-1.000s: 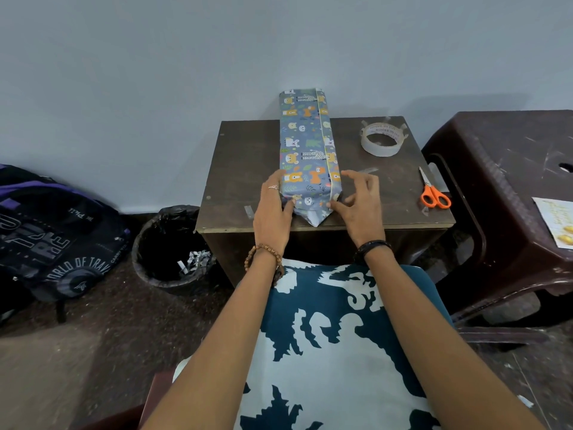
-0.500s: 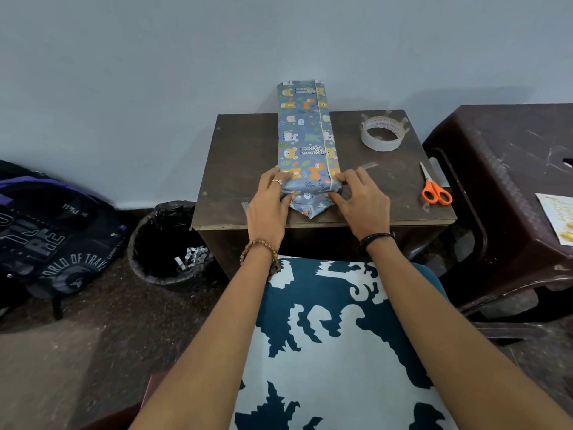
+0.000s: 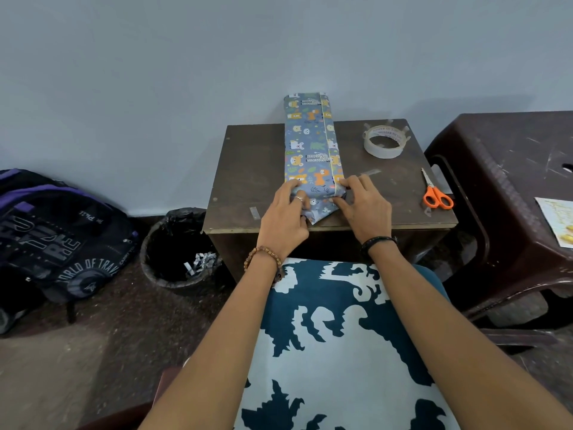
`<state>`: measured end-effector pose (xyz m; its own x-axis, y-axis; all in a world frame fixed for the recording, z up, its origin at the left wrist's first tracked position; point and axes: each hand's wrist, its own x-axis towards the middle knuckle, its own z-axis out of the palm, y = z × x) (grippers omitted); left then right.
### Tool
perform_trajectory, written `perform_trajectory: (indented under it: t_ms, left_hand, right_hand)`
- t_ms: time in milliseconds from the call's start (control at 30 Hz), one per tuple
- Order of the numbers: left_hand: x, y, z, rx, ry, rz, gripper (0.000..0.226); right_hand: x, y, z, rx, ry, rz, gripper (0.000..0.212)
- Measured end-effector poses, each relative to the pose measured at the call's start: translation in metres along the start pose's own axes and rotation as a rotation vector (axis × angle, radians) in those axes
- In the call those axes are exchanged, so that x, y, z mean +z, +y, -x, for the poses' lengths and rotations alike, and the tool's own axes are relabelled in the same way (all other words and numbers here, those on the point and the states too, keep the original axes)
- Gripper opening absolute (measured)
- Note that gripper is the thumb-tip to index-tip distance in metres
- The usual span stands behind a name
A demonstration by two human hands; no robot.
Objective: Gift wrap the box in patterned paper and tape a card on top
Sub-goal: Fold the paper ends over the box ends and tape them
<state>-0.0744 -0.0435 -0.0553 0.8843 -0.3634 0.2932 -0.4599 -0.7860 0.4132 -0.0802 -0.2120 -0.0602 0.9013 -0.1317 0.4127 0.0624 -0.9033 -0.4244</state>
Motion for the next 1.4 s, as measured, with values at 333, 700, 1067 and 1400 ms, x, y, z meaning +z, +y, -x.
perform_trajectory:
  t_ms: [333,700,1067,1400]
  left_hand:
    - [-0.001,-0.008,0.001,-0.008,-0.032,0.082,0.015]
    - [0.003,-0.008,0.001,0.016,0.064,0.146,0.016]
    - [0.006,-0.003,-0.004,-0.072,0.220,0.202,0.011]
    - [0.008,-0.001,-0.011,0.036,0.364,0.076,0.034]
  right_hand:
    - [0.002,0.002,-0.002,0.013,0.001,-0.016,0.030]
    - [0.004,0.000,0.001,-0.260,0.128,0.096,0.020]
    - [-0.007,0.005,0.007,-0.290,-0.052,-0.012,0.018]
    - [0.002,0.004,-0.001,-0.302,0.198,-0.011,0.020]
